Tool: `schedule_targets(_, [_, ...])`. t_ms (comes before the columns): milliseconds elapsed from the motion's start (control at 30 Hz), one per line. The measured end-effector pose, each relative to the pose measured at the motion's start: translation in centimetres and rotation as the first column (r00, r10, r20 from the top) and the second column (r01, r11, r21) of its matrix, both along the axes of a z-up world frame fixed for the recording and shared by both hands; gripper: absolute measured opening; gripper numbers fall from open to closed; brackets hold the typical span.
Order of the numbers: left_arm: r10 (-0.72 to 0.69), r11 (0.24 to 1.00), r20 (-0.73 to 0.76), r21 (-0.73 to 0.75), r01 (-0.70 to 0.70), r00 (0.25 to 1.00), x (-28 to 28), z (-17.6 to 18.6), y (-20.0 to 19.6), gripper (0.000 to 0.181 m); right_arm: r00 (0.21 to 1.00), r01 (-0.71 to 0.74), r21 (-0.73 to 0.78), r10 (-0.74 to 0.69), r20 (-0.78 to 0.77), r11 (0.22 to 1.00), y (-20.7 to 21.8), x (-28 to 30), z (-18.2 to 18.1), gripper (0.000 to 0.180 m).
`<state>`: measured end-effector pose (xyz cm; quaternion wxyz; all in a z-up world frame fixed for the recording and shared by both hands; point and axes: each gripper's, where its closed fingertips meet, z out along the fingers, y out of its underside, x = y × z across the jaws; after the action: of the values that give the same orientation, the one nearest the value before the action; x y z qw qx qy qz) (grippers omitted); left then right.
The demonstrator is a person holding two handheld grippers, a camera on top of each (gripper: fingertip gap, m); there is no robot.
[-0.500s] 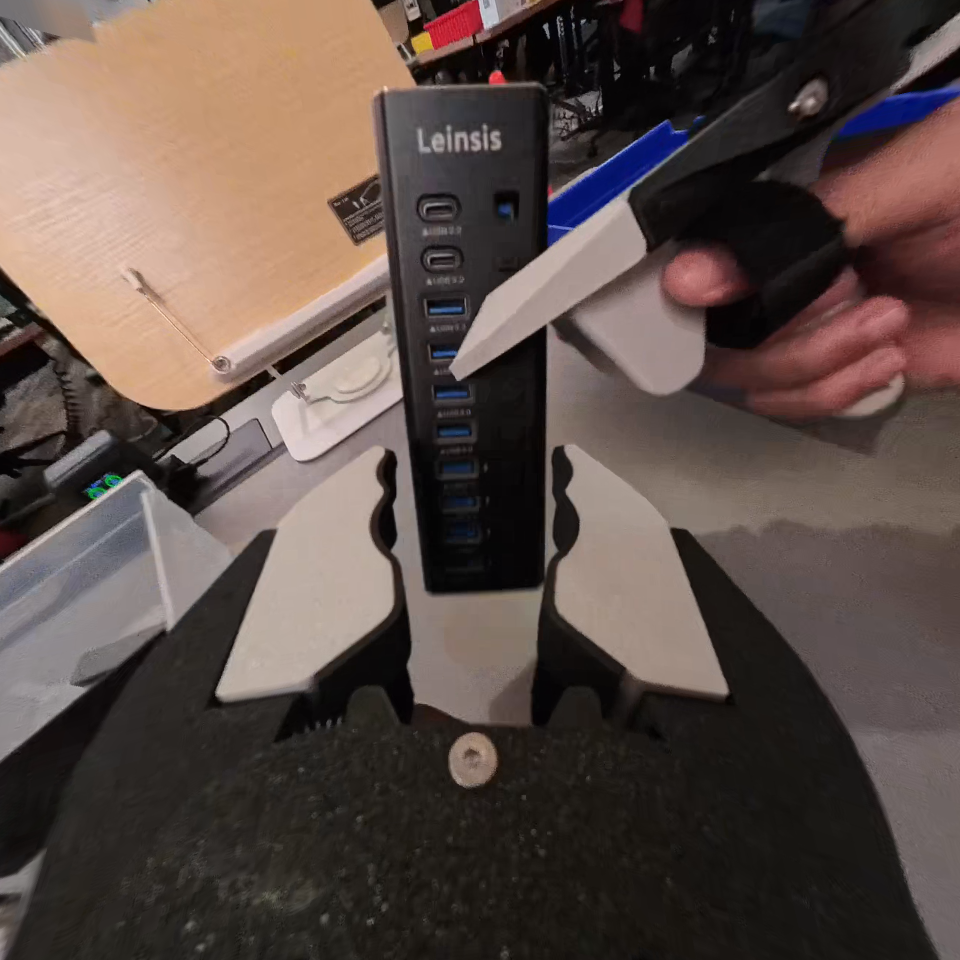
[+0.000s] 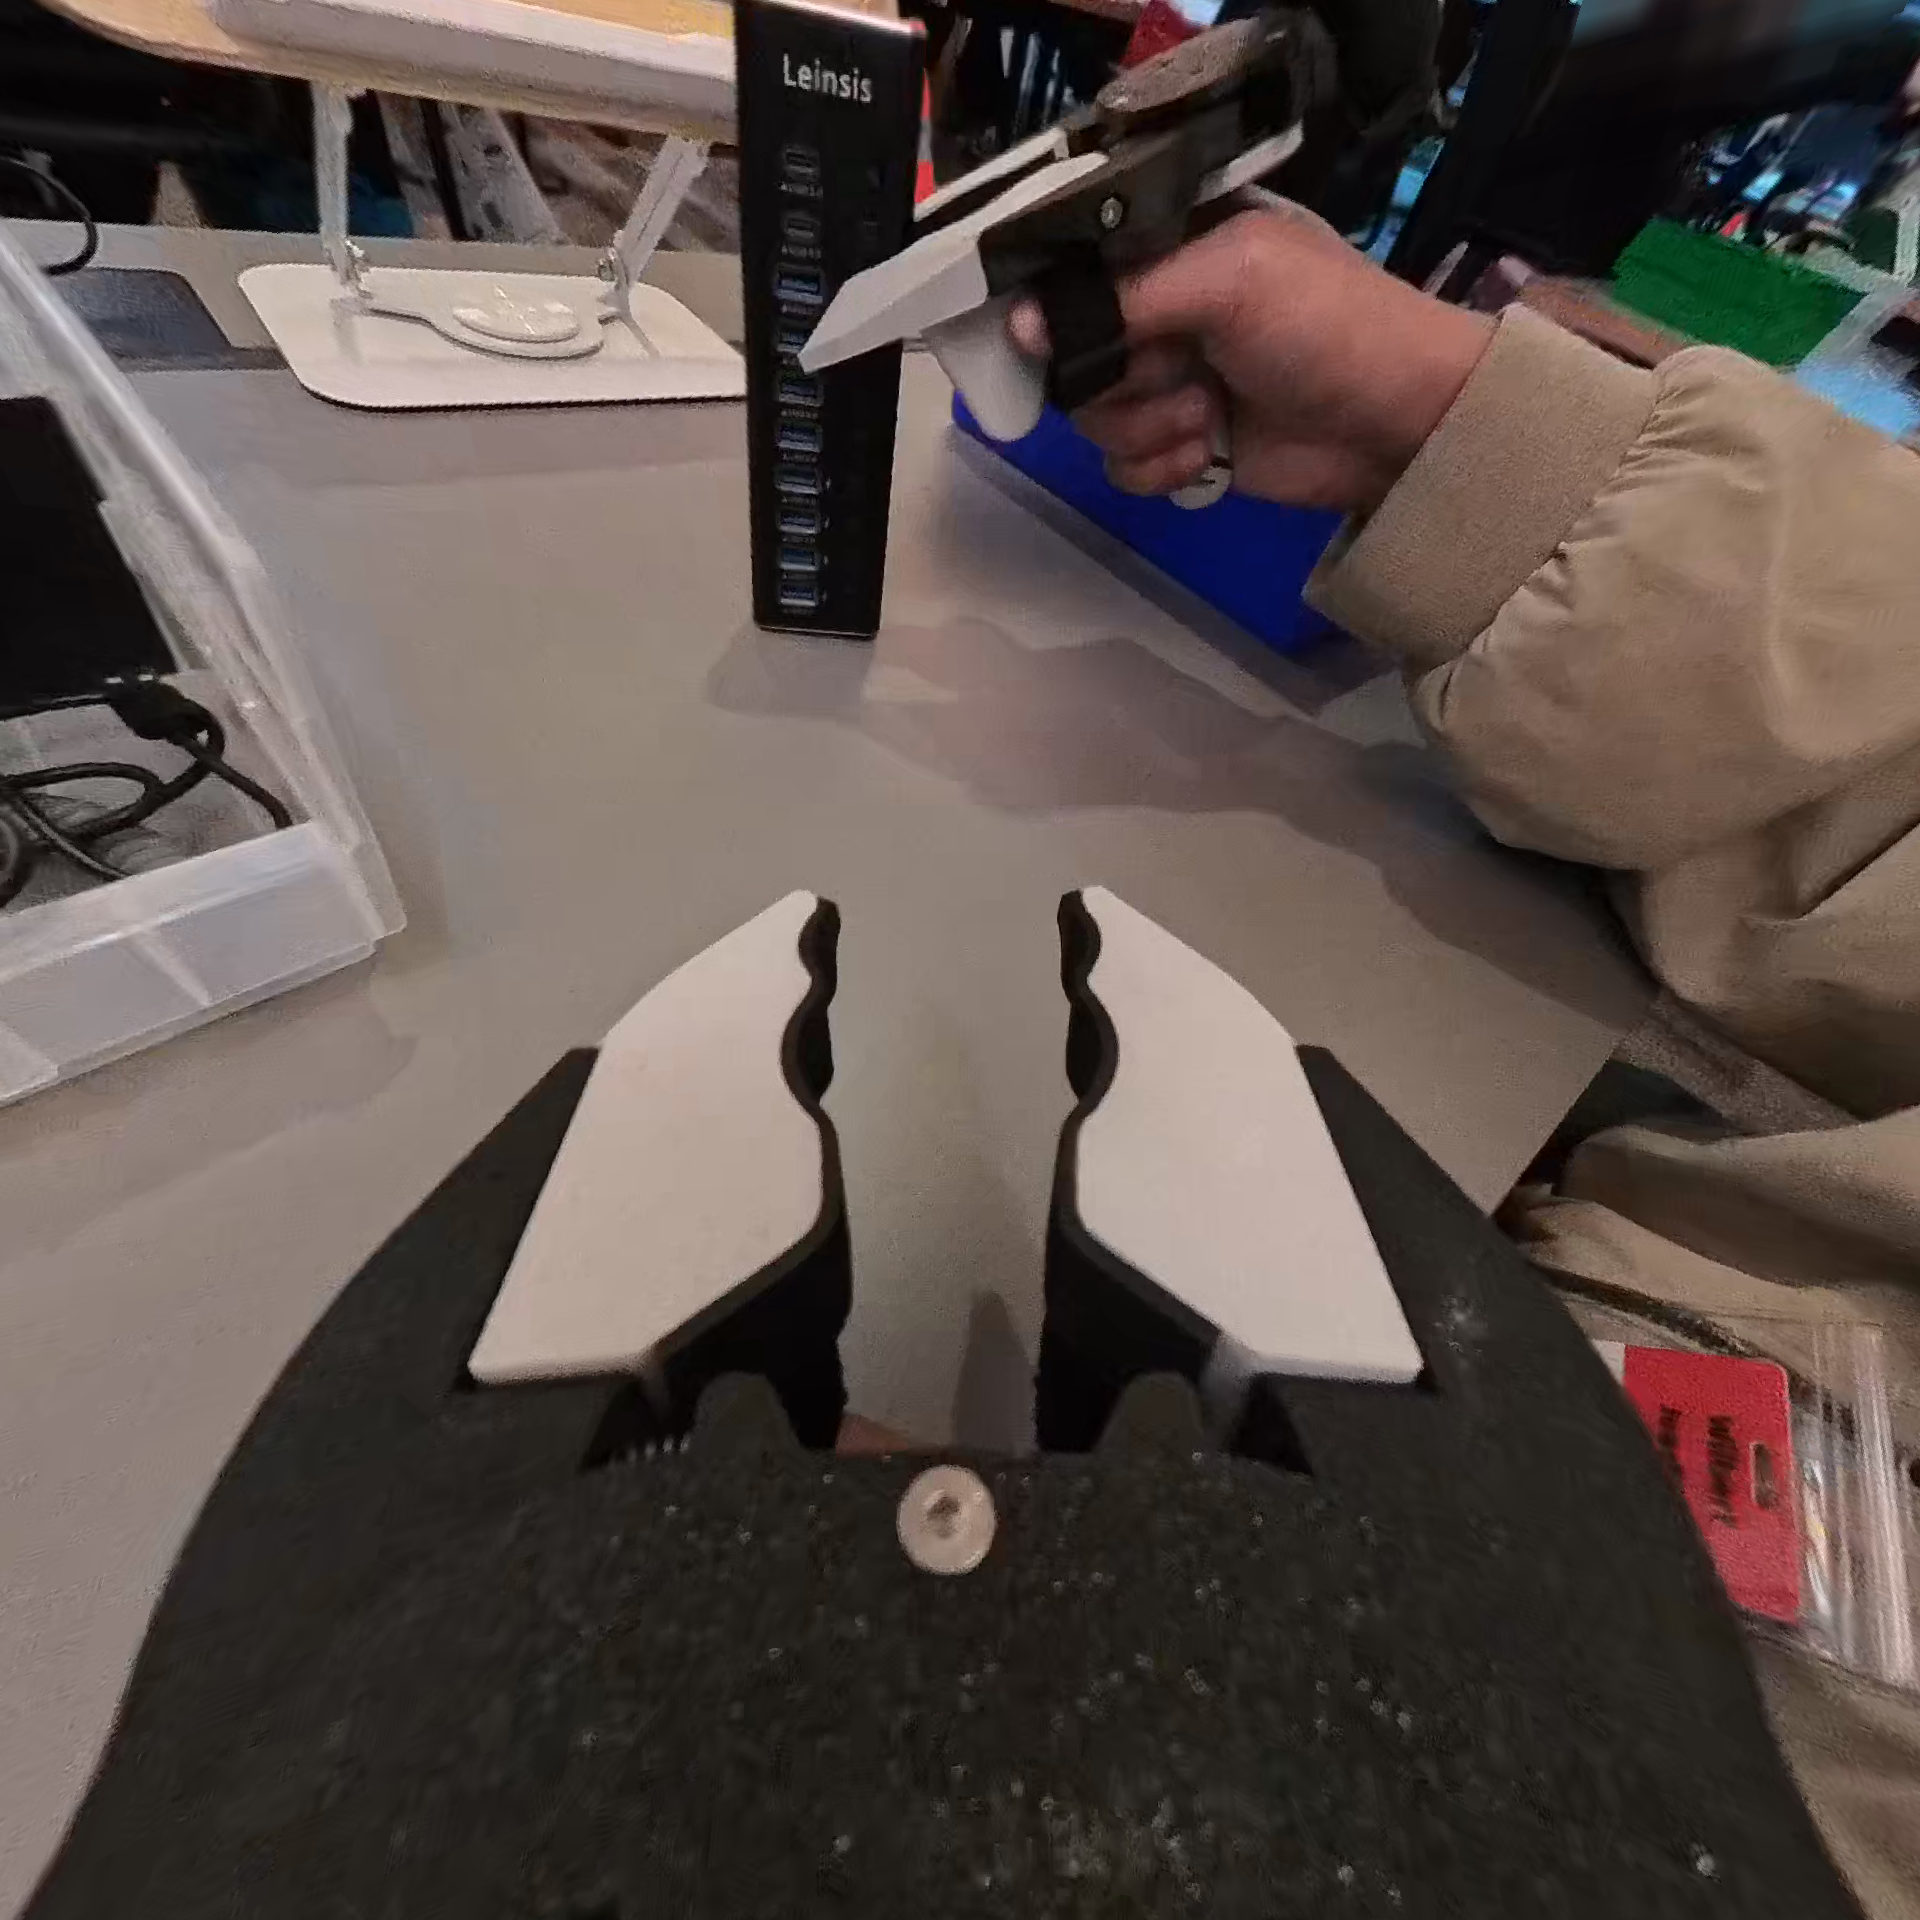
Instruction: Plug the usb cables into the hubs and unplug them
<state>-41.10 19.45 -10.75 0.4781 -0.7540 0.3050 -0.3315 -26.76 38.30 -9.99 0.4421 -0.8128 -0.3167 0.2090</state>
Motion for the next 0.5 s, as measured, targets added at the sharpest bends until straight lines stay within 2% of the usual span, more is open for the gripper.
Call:
schedule_targets(167, [0.036,0.999,-0.009,-0.010,-0.036,0.999,-1.5,-1.1,0.4,0.045,0.999,-0.016,0.050,0.014,0.035,0.999,-0.5,0.2,-0.1,0.027])
schedule_targets(300, [0.116,0.993,-0.049,0.018,-0.116,0.992,-3.2,-1.6,1.3,0.046,1.000,-0.014,0.057,0.013,0.021,0.998,-0.7,-0.4,-0.3,0.030])
schedule_targets(500, [0.180,0.983,-0.040,-0.015,-0.181,0.983,-4.4,-1.8,2.4,0.048,0.995,0.056,0.061,-0.051,-0.092,0.997,-0.3,-0.1,0.4,0.044])
